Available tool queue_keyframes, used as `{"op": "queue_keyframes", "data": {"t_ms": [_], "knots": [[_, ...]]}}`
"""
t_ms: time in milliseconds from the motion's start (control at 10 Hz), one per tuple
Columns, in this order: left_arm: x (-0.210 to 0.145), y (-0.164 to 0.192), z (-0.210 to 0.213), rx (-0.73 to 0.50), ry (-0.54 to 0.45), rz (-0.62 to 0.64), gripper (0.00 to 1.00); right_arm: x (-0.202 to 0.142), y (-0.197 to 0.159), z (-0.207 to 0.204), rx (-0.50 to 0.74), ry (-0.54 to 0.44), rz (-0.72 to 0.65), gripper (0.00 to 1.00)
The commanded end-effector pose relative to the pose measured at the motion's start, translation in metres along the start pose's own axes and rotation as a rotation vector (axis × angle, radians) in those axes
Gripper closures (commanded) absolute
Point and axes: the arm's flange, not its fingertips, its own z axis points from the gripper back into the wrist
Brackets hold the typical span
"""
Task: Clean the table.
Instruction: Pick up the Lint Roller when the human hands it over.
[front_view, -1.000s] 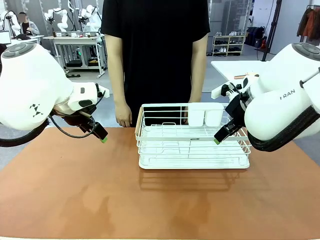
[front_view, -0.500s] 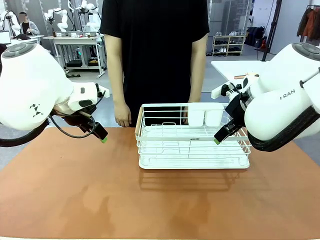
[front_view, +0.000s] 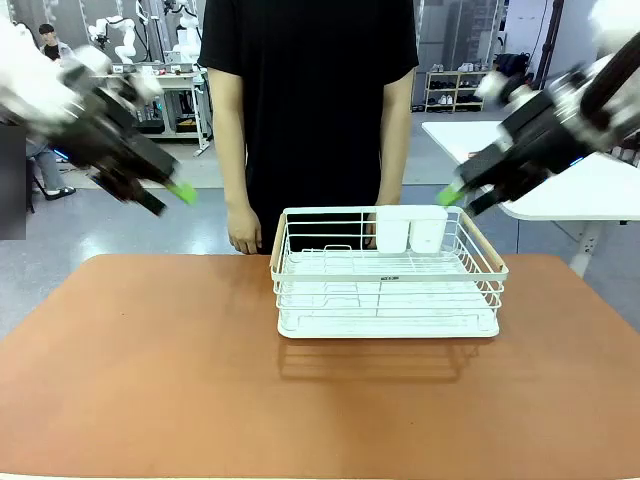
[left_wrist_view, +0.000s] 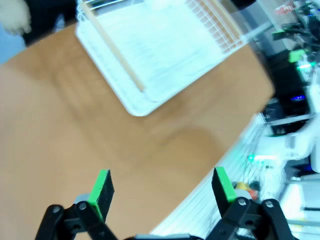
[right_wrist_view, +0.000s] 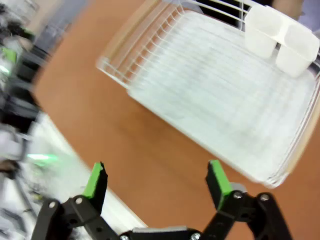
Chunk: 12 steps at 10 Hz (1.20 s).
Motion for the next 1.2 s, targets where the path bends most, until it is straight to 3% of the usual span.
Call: {"op": "queue_keyframes", "data": {"t_ms": [0,200,300,600,700,800,900,1100], "knots": [[-0.023,0.056,0.077,-0.226,-0.105,0.256,0.00,-0.014,-0.058,0.062,0.162,-0.064,-0.232,0.00],[-0.070,0.097,0.131,-0.318,-0.231,0.430,0.00,-0.048,-0.105,0.119,0.313,-0.165,-0.416,0.00],[-0.096,0.119,0.155,-0.308,-0.302,0.488,0.00,-0.074,-0.131,0.145,0.349,-0.230,-0.494,0.00],[-0.164,0.181,0.200,-0.302,-0.399,0.688,0.00,-0.146,-0.190,0.184,0.382,-0.368,-0.649,0.00],[-0.170,0.194,0.196,-0.309,-0.421,0.731,0.00,-0.156,-0.202,0.182,0.381,-0.384,-0.695,0.00],[-0.163,0.197,0.181,-0.318,-0.371,0.738,0.00,-0.156,-0.200,0.176,0.371,-0.324,-0.679,0.00],[-0.184,0.189,0.200,-0.269,-0.404,0.743,0.00,-0.169,-0.199,0.190,0.369,-0.367,-0.707,0.00],[-0.184,0.189,0.200,-0.269,-0.404,0.743,0.00,-0.169,-0.199,0.190,0.369,-0.367,-0.707,0.00]]}}
